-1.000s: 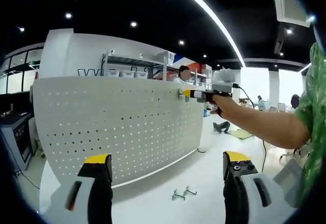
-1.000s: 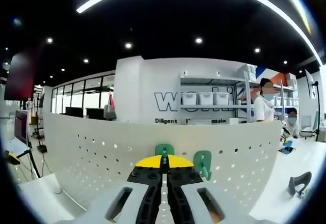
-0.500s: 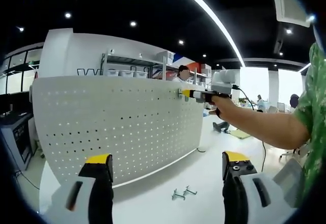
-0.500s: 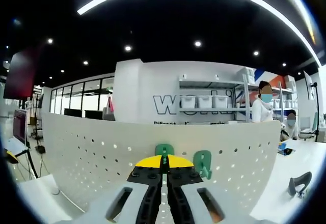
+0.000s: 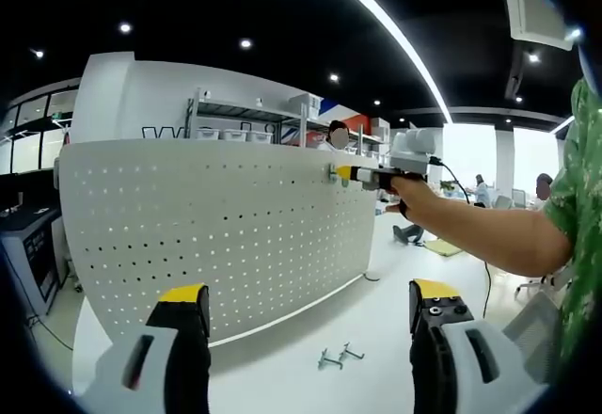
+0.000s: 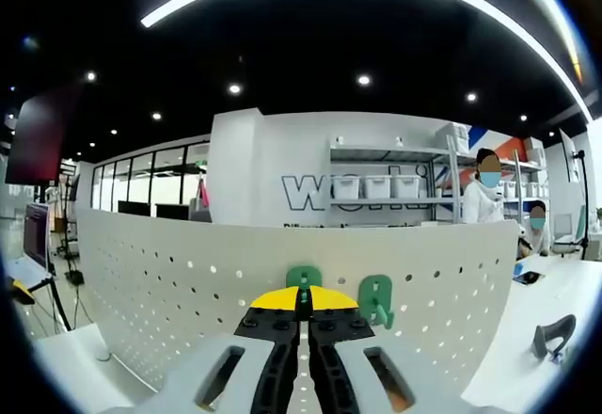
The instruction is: Insert the hook assembly into the mounting plate slot until the hook locks in place.
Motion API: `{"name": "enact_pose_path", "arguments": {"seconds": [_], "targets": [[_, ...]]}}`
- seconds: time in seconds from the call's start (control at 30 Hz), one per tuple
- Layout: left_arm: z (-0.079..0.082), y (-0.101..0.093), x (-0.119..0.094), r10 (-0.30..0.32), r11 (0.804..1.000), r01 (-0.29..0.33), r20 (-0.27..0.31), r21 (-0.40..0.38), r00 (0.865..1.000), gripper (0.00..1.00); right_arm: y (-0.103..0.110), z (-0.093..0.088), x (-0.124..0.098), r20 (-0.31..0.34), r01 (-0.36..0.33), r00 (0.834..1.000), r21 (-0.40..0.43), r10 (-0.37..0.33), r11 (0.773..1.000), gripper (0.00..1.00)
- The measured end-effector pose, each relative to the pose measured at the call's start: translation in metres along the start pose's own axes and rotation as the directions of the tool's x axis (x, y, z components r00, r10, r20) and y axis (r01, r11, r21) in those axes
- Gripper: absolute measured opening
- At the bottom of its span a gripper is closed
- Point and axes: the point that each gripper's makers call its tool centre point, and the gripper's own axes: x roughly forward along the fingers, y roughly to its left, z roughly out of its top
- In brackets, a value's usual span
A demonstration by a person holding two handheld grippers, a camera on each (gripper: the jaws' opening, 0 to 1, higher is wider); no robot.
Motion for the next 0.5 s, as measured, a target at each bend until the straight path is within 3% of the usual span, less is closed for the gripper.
{"name": "enact_pose_path", "arguments": {"seconds": [0.5], "targets": [[-0.0021, -0.0002, 0.0002, -0.003, 1.000, 0.003, -0.005, -0.001, 1.000, 0.89, -0.0002, -0.0016, 0.0013, 0.004, 0.000, 1.000, 0.001, 0.000, 1.000, 0.00]]}}
